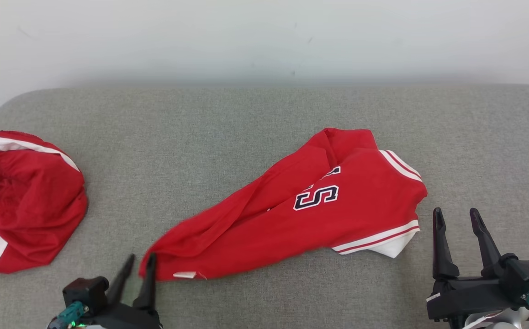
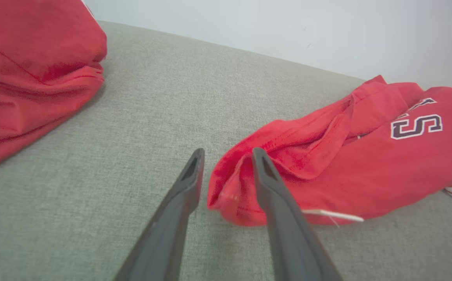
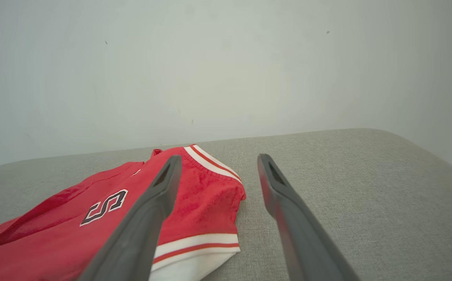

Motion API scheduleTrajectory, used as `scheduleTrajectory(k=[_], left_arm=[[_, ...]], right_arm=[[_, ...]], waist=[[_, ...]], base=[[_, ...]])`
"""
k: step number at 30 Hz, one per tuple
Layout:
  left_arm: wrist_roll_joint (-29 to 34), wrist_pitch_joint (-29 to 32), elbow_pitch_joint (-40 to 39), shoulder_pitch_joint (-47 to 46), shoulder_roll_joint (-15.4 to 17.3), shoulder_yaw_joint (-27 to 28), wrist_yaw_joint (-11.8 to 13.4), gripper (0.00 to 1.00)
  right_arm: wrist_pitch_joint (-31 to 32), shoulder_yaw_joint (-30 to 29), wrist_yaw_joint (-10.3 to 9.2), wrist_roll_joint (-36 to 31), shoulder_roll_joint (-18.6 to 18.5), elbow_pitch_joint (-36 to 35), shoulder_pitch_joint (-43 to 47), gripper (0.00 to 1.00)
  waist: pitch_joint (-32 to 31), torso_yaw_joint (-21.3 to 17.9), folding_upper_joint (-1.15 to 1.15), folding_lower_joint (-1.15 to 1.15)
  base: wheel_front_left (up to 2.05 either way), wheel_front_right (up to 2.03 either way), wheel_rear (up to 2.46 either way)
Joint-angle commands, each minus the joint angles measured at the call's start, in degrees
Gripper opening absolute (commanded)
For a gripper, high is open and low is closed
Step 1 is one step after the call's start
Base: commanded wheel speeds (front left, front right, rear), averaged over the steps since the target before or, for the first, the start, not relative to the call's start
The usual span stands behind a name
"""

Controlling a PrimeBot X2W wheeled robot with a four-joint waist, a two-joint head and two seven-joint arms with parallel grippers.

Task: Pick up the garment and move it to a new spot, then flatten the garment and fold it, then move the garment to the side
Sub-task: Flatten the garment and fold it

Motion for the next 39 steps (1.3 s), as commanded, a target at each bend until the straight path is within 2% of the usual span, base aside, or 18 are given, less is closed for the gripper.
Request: scheduleTrajectory(k=[1, 8, 17, 31, 39], left_arm=[[1.4, -0.2, -1.1, 1.1, -0.4, 0.9, 0.2, 1.0], [9.8, -0.2, -10.4, 3.8, -2.8, 9.6, 0.5, 1.0], [20.8, -0.2, -18.5, 9.2, -6.5, 19.9, -1.1, 1.0], [26.9, -0.2, -19.6, 13.2, -10.7, 27.2, -5.1, 1.0], [29.0, -0.2, -19.4, 11.1, -12.7, 28.3, -7.1, 1.0]], right_arm=[[0.0, -0.1, -0.13, 0.3, -0.5, 0.0, 0.5, 1.0], [0.0, -0.2, -0.13, 0.4, -0.7, 0.1, 1.0, 1.0], [0.0, -0.1, -0.13, 0.7, -1.1, 0.6, 2.0, 1.0], [0.0, 0.1, -0.13, 0.5, -1.6, 3.5, 3.5, 1.0], [0.0, 3.7, -0.13, -0.3, -4.8, 11.7, -1.9, 1.0]], waist=[[-0.2, -0.1, 0.0, 0.01], [-1.4, -0.6, 0.0, 0.01], [-2.7, -1.0, 0.0, 0.01], [-3.4, -0.6, 0.0, 0.01], [-2.3, 1.0, 0.0, 0.01]], base=[[0.0, 0.0, 0.0], [0.0, 0.0, 0.0], [0.0, 0.0, 0.0], [0.0, 0.0, 0.0], [0.0, 0.0, 0.0]])
